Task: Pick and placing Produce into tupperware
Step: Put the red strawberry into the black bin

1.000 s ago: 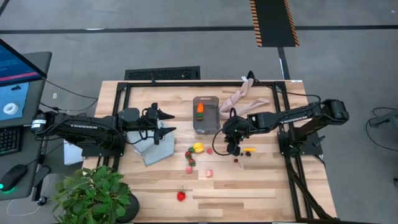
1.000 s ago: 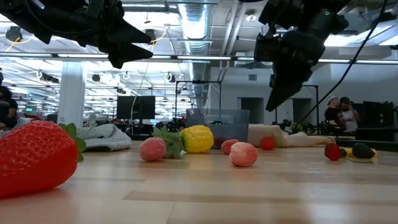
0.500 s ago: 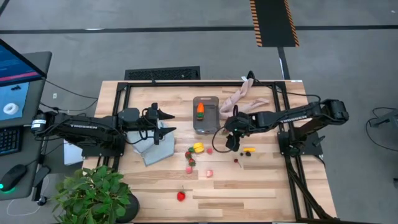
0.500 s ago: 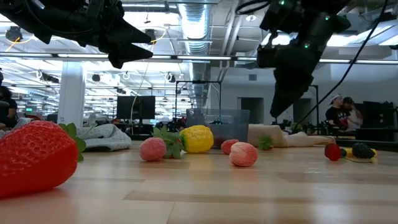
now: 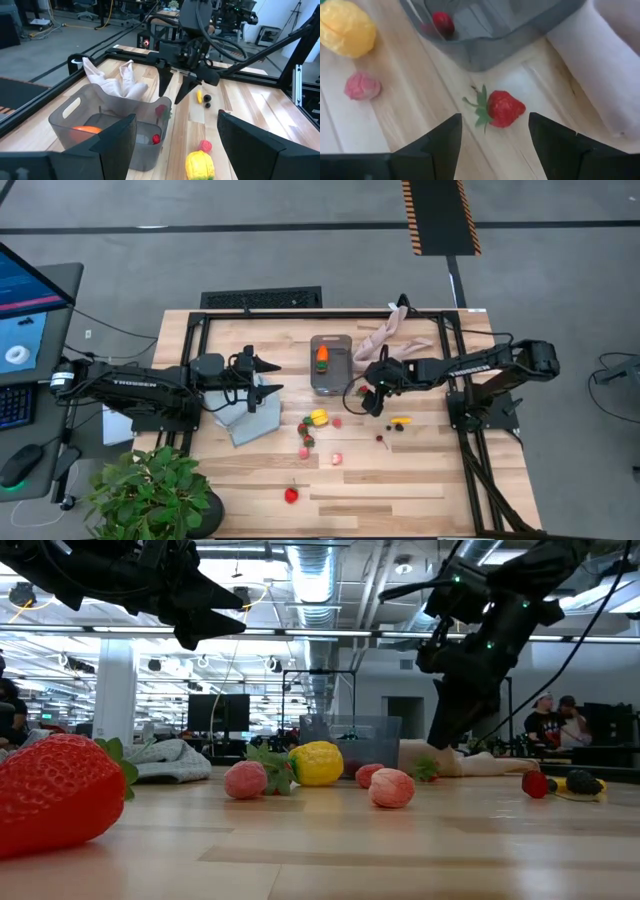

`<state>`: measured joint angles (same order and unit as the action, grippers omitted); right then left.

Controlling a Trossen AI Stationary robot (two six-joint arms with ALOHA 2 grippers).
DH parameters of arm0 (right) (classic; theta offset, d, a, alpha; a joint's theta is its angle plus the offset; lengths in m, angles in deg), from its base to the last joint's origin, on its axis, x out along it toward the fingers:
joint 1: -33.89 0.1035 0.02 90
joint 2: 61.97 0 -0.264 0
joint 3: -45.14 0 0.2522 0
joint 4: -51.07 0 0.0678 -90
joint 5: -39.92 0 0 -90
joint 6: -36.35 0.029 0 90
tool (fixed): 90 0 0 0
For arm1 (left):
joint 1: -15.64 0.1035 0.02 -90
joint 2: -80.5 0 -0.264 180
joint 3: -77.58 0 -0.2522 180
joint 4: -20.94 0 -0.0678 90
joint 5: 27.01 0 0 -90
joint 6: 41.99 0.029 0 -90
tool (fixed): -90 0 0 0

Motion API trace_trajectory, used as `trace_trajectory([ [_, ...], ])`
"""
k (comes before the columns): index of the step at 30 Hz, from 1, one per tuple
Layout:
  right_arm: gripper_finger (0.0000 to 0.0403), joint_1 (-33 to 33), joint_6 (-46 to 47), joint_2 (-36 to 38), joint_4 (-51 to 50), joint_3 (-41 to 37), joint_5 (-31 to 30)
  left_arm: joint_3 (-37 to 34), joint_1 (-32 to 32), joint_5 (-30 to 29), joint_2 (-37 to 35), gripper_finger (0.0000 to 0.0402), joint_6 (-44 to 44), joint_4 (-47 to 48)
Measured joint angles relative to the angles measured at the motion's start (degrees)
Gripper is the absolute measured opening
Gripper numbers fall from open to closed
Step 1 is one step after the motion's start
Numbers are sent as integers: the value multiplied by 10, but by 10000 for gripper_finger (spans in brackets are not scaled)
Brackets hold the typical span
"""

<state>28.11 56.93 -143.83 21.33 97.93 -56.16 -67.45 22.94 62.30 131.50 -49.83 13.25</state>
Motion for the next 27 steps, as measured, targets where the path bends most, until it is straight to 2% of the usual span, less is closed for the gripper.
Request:
trace_trajectory([
  [5,255,1,-9,-13,22,-1,0,0,0,0,0,267,0,-1],
  [14,243,5,-17,-101,47,1,-4,0,0,0,1,267,0,-3],
  [20,208,9,-25,-122,54,4,-9,1,0,0,8,267,0,-11],
  [27,149,22,-17,-98,50,1,3,1,-1,-1,27,267,0,-23],
])
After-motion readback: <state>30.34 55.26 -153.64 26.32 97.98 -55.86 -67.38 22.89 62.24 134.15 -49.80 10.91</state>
